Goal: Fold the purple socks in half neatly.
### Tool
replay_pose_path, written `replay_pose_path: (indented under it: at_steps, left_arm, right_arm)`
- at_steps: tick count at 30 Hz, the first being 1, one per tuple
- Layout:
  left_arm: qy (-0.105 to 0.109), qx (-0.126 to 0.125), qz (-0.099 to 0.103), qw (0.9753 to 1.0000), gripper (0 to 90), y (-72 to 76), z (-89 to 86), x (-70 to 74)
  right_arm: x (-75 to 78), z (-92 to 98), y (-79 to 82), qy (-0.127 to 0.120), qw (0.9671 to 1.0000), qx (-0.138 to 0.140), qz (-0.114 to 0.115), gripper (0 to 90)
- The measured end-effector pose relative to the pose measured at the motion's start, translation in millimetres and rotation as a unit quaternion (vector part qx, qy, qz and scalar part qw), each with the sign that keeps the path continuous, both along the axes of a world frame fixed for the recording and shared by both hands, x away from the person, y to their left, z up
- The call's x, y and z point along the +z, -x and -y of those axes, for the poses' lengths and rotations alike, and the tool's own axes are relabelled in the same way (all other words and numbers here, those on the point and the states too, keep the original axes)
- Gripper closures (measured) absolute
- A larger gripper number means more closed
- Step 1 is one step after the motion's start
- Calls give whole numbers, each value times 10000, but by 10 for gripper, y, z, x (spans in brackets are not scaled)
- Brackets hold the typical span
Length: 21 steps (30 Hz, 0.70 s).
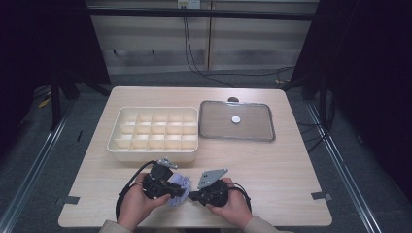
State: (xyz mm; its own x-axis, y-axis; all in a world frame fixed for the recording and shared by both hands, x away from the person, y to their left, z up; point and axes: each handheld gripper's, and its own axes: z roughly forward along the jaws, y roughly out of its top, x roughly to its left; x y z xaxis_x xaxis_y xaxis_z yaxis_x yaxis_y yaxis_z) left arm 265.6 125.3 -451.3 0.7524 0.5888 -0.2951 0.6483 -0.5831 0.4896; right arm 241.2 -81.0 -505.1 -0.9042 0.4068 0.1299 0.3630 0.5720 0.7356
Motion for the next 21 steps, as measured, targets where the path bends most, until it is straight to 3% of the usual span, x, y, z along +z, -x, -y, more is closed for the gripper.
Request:
replay_pose_path:
  at_steps: [21]
  left_arm:
    - [91,56,94,9999,676,-36,-126,159]
  right_arm:
    - [-7,3,-10,-38,10000,4,-11,895]
